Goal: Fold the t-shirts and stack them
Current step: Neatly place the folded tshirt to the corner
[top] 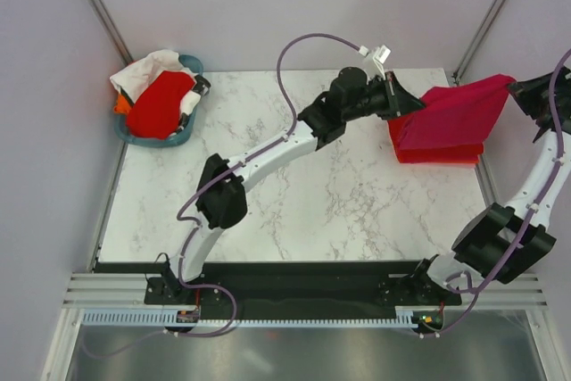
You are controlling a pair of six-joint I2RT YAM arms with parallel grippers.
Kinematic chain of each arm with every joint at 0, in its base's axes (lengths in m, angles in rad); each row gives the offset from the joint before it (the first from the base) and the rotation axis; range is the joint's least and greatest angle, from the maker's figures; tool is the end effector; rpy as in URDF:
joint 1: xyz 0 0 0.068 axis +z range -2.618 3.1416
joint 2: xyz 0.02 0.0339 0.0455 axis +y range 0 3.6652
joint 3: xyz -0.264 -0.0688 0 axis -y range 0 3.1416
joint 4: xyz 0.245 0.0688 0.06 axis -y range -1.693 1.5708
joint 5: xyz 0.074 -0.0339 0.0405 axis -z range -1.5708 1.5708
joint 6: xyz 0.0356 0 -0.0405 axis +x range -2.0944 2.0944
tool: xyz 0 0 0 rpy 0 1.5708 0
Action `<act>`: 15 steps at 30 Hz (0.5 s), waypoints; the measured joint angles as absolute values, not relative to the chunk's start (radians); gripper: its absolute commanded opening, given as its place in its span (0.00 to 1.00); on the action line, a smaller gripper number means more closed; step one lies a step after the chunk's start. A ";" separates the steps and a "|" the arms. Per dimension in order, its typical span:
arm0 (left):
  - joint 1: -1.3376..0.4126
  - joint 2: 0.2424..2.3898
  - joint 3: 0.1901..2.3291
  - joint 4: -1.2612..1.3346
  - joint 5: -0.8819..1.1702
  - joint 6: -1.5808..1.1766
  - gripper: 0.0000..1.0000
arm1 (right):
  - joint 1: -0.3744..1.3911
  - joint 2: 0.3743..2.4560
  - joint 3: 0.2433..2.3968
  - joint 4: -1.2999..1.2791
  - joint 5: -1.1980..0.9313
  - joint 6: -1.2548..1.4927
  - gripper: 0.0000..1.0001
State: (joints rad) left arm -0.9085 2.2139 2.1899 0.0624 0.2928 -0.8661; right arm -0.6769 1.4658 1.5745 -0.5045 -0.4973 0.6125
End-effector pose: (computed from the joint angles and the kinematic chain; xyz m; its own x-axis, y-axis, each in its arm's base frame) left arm 0.3195 -0.4264 0.3830 -0.6950 -0.2949 -0.6558 0.6220 0.2110 -0.7541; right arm 0.2652 -0.1913 0.4217 -0.1267 0.7500 -0.6492 0.3425 0.6473 0.6810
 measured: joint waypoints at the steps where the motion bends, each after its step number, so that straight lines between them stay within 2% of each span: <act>1: -0.914 2.233 2.191 0.067 0.288 -0.872 0.02 | -0.692 1.470 1.575 -0.506 -0.495 0.608 0.00; 15: -0.934 2.494 2.244 0.256 0.207 -0.949 0.02 | -0.700 1.640 1.595 -0.500 -0.473 0.535 0.00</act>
State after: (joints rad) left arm -0.9337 2.4939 2.2436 0.2562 0.2073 -0.9489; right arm -0.6998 1.6402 1.5951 -0.4995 -0.4732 0.5354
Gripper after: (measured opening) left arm 0.062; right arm 0.094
